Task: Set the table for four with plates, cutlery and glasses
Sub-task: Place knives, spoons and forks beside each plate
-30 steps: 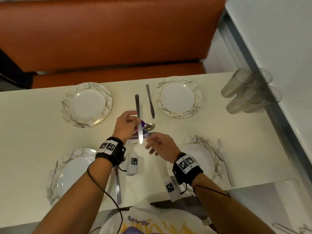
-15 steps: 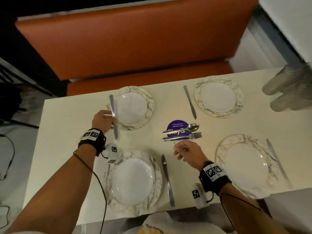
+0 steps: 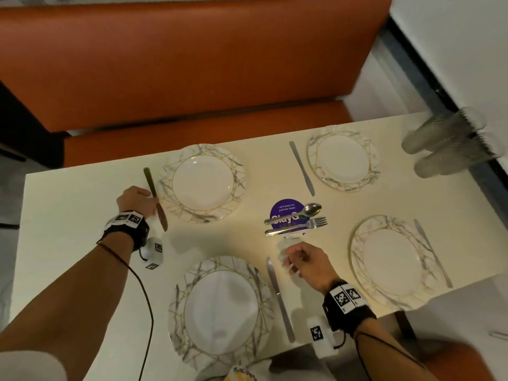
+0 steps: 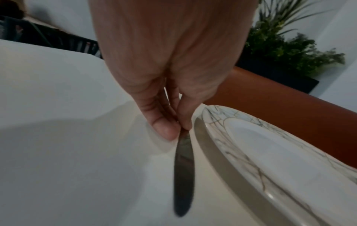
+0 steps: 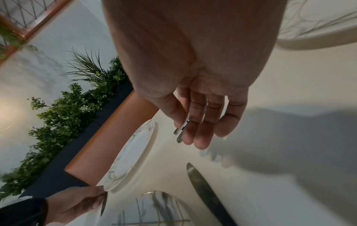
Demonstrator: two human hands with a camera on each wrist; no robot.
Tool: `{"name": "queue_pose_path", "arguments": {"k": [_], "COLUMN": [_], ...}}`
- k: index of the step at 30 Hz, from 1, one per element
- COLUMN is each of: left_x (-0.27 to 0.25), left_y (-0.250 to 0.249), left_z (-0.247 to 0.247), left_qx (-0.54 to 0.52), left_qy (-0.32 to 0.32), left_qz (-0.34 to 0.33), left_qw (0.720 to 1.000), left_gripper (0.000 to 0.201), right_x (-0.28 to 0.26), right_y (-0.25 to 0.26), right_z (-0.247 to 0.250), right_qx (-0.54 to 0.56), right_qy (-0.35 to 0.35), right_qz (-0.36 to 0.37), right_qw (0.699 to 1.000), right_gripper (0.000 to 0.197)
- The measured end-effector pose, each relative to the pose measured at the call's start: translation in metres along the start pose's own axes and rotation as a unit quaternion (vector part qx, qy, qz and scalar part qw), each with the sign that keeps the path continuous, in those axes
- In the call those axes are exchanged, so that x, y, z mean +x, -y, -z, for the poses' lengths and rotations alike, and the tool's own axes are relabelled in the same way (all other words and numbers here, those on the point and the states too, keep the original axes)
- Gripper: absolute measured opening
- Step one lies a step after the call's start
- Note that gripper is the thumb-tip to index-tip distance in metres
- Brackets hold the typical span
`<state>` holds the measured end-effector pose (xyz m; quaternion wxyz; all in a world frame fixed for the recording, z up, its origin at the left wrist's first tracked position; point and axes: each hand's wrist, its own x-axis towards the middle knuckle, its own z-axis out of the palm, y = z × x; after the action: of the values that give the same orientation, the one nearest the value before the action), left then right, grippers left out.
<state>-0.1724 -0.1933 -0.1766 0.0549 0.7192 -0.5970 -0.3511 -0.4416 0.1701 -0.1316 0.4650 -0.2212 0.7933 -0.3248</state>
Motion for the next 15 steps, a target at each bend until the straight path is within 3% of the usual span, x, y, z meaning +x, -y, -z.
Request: {"name": "queue_pose_path", "arguments": {"k": [3,8,15], "left_x": [-0.0011,-0.0026,0.0029], "left_y": [0.0009,0.0045,0.0025], "left_z": [-0.0045,-0.0068,-0.0008], "left_qx": [0.033,0.189,0.203], "left_qy": [-0.026,-0.032,-0.031], "left_qz": [-0.014,-0.108,-0.112], "left_qw": [0.999,0.976,0.972], "left_gripper": [0.041,0.05,0.049], "right_x": [0.002,0.0043,0.0071], "right_y": [0.0014,0.0026,0.0014], "right_z": [0.0,-0.0028,-0.0053], "right_qx": [0.006,0.004,0.001], "right_qy": [-0.012,-0.014,-0.007], "right_qz": [-0.004,-0.007,0.001], "right_qw": [1.0,1.0,1.0], "right_gripper": [0.018,0.017,0.019]}}
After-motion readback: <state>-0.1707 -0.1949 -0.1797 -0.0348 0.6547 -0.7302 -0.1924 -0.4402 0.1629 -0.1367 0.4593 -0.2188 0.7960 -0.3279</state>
